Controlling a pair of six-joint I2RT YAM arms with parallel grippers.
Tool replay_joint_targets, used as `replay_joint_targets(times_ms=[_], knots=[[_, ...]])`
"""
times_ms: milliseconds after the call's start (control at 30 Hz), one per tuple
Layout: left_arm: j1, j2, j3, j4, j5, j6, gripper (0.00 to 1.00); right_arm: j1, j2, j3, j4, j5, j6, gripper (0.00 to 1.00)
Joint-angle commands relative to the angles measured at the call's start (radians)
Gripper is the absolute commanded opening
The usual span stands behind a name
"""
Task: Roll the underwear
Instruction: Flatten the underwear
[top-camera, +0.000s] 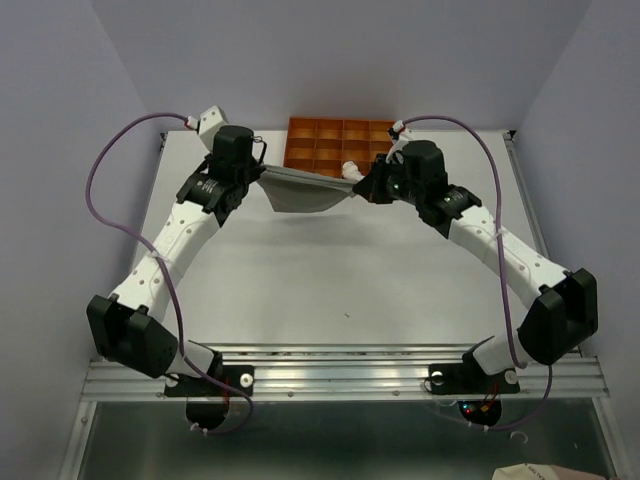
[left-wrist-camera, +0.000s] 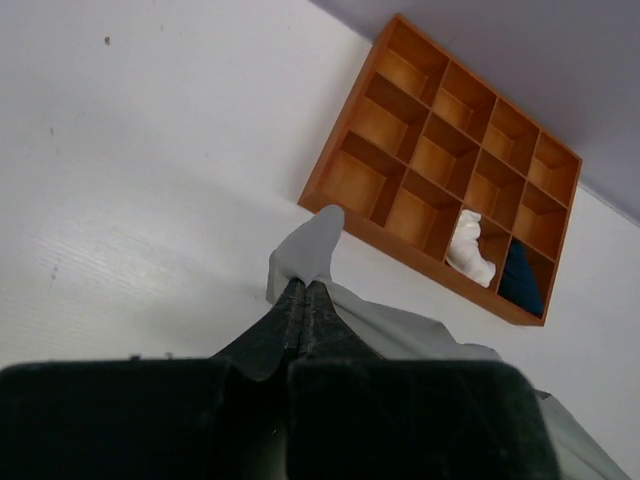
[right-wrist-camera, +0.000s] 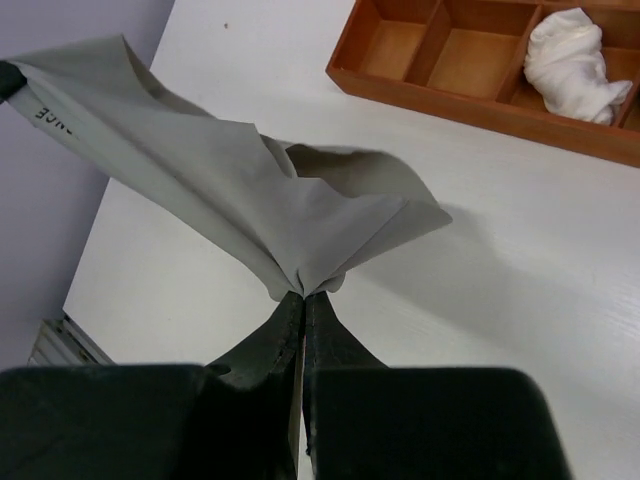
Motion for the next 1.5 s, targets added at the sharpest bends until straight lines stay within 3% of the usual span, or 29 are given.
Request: replay_joint_targets(times_ms=[0, 100, 200, 300, 400, 433, 467, 500, 533, 567, 600, 700, 833, 867, 900, 1133, 1267, 1467], knots=[[0.016, 0.026, 0.147, -0.006, 0.034, 0.101, 0.0, -0.015, 0.018, 0.125, 0.028, -0.102, -0.056, 0.01], [0.017, 0.008, 0.124, 0.009, 0.101, 0.14, 0.0, -0.015, 0.005, 0.106, 0.03, -0.109, -0.043, 0.01], [0.017, -0.053, -0.007, 0.012, 0.116, 0.118, 0.0, -0.015, -0.053, -0.025, 0.031, -0.112, 0.0, 0.01], [0.012, -0.138, -0.226, 0.032, 0.212, 0.076, 0.0, -0.015, -0.13, -0.26, 0.042, -0.165, 0.063, 0.01], [-0.02, -0.245, -0.551, 0.081, 0.376, 0.036, 0.01, -0.015, -0.205, -0.525, 0.03, -0.178, 0.143, 0.09], [-0.035, -0.274, -0.608, 0.095, 0.43, 0.03, 0.17, -0.015, -0.221, -0.572, 0.007, -0.167, 0.148, 0.13], [-0.051, -0.34, -0.65, 0.097, 0.513, 0.018, 0.3, -0.015, -0.233, -0.605, -0.028, -0.136, 0.146, 0.25], [-0.078, -0.374, -0.71, 0.077, 0.532, -0.01, 0.51, -0.015, -0.248, -0.632, -0.107, -0.11, 0.135, 0.32], [-0.089, -0.44, -0.728, 0.057, 0.538, -0.027, 0.98, -0.015, -0.268, -0.631, -0.148, -0.078, 0.135, 0.39], [-0.094, -0.466, -0.741, 0.034, 0.536, -0.042, 0.99, -0.015, -0.276, -0.619, -0.189, -0.008, 0.135, 0.5], [-0.094, -0.492, -0.748, -0.018, 0.517, -0.056, 0.99, -0.015, -0.282, -0.6, -0.241, 0.017, 0.111, 0.69], [-0.094, -0.532, -0.738, -0.098, 0.437, -0.1, 0.99, -0.015, -0.29, -0.521, -0.268, 0.108, 0.059, 0.77], [-0.091, -0.494, -0.732, -0.114, 0.365, -0.169, 0.99, -0.015, -0.258, -0.465, -0.191, 0.065, -0.013, 0.82], [-0.091, -0.477, -0.727, -0.114, 0.354, -0.18, 0.99, -0.015, -0.249, -0.461, -0.161, 0.041, -0.024, 0.86], [-0.089, -0.445, -0.721, -0.107, 0.322, -0.194, 0.99, -0.015, -0.227, -0.453, -0.095, -0.019, -0.045, 1.0], [-0.004, -0.256, -0.598, 0.023, 0.271, -0.123, 0.99, 0.019, -0.186, -0.428, 0.134, -0.03, -0.131, 1.0], [0.023, -0.07, -0.48, 0.145, 0.369, -0.015, 0.99, 0.019, -0.132, -0.402, 0.18, -0.024, -0.191, 1.0], [0.02, 0.194, -0.265, 0.193, 0.525, 0.087, 0.9, 0.056, 0.008, -0.33, 0.163, -0.018, -0.253, 0.97]])
